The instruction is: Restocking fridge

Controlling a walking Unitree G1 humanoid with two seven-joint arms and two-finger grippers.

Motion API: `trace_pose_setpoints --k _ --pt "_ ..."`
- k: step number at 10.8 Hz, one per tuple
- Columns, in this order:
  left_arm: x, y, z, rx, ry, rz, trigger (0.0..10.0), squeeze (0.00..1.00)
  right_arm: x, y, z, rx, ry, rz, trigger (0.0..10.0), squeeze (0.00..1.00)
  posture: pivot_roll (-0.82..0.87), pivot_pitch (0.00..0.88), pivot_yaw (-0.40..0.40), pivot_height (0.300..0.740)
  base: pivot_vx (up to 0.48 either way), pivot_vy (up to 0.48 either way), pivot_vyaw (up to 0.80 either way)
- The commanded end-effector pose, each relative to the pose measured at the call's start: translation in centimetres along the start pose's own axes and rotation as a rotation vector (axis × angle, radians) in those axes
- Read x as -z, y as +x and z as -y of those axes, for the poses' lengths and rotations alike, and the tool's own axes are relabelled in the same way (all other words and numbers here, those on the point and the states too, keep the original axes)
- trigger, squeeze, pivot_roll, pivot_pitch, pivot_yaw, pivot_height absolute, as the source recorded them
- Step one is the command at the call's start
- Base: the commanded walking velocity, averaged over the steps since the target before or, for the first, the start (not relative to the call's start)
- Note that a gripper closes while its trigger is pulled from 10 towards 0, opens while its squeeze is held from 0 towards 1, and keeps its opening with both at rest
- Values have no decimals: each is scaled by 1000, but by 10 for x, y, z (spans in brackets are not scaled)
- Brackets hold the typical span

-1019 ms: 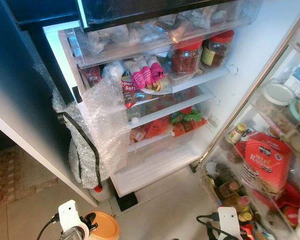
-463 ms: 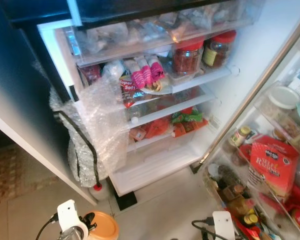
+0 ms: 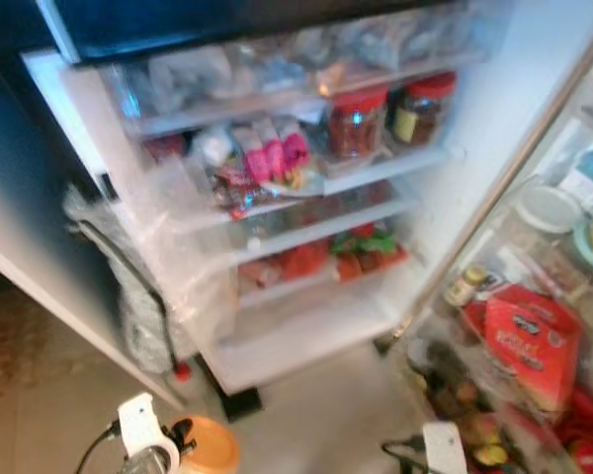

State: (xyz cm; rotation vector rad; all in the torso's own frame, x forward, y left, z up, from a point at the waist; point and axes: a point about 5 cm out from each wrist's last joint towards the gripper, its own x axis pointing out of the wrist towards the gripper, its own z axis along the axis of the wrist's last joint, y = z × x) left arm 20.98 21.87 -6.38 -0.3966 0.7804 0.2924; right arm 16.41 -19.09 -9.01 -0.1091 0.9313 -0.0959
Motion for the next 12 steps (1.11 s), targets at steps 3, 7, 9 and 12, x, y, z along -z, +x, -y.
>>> trace_pose_setpoints --k 3,7,9,12 --pt "24 -5 -8 -26 8 -94 10000 0 11 -3 0 -7 4 -39 10000 0 -136 156 -31 740 0 -260 0" --pt "23 -5 -8 -13 9 -73 10000 0 12 -3 -1 -15 6 -44 10000 0 -139 153 -29 740 0 -129 0" --pt "17 -5 -6 13 9 -2 10000 0 14 -3 -3 -28 7 -48 10000 0 -140 159 -29 740 0 0 0" --pt "-22 -1 10 156 -65 208 10000 0 16 -4 -5 -44 4 -56 10000 0 -141 166 -36 740 0 0 0"
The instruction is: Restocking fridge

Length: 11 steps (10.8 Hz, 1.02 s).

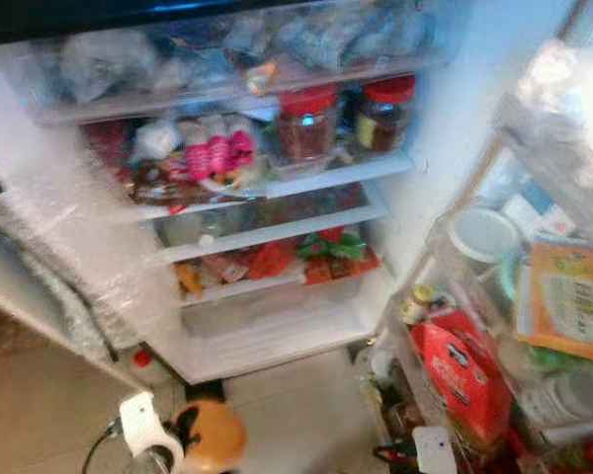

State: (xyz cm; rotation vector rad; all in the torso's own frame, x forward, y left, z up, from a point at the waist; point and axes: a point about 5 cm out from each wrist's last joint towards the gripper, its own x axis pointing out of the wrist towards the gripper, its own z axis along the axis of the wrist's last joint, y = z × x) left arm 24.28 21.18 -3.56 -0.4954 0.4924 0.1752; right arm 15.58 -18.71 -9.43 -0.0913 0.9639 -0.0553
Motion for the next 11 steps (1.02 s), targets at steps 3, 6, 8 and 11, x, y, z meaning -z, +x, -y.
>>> trace_pose_setpoints --k 3,6,8,11 --pt "-60 9 21 161 23 232 10000 0 10 -2 -4 -21 -3 -39 10000 0 -137 169 -40 740 0 0 0" --pt "-60 0 40 380 -39 192 10000 0 8 -1 -7 -38 -13 -34 10000 0 -140 171 -43 740 0 0 0" --pt "-64 -16 47 518 -48 173 10000 0 8 -1 -7 -47 -16 -39 10000 0 -139 172 -45 740 0 0 0" --pt "-86 -36 69 658 -57 223 10000 0 6 -1 -7 -59 -18 -38 10000 0 -137 170 -52 740 0 0 0"
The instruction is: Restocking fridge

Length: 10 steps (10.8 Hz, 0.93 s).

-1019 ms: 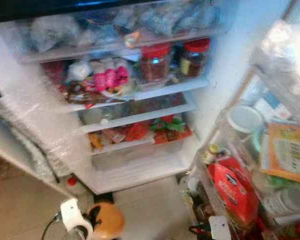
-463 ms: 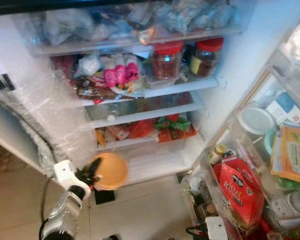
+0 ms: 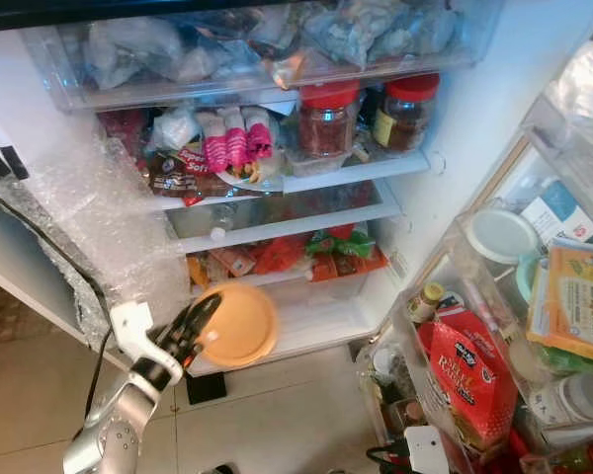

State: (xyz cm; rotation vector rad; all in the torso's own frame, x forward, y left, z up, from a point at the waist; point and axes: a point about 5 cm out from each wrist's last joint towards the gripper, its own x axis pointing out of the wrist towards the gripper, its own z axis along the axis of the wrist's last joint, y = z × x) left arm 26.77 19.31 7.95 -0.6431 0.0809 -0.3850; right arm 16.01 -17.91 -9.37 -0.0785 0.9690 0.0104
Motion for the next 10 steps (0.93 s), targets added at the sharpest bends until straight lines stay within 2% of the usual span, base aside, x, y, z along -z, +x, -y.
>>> trace_pose_setpoints --k 1,5,10 --pt "-2 1 8 23 -18 7 10000 0 10 -2 1 -1 2 -35 10000 0 -137 171 -53 740 0 0 0" --pt "0 0 12 10 -54 6 10000 0 10 -2 1 -9 13 -32 10000 0 -136 173 -55 740 0 0 0" --pt "-7 7 20 27 -56 14 10000 0 11 -2 3 -8 2 -37 10000 0 -138 158 -52 740 0 0 0"
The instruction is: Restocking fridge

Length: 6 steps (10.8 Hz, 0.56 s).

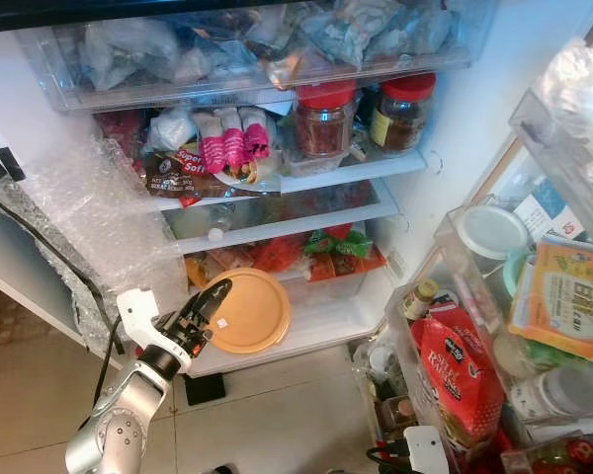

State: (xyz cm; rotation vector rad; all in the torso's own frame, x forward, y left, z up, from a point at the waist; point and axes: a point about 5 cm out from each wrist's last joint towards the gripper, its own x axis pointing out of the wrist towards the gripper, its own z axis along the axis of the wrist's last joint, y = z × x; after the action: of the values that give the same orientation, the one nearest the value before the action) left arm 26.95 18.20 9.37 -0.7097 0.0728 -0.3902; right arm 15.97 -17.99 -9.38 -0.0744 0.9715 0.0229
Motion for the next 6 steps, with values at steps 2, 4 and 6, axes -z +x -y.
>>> trace_pose_setpoints --k 2,4,6 --pt "-1 2 6 17 3 -4 10000 0 11 -2 2 3 2 -35 10000 0 -138 158 -52 740 0 0 0" --pt "-1 2 7 17 3 -5 10000 0 11 -2 2 4 0 -37 10000 0 -136 161 -54 740 0 0 0" --pt "-1 2 6 6 7 0 10000 0 11 -2 1 3 -1 -40 10000 0 -138 166 -54 740 0 0 0"
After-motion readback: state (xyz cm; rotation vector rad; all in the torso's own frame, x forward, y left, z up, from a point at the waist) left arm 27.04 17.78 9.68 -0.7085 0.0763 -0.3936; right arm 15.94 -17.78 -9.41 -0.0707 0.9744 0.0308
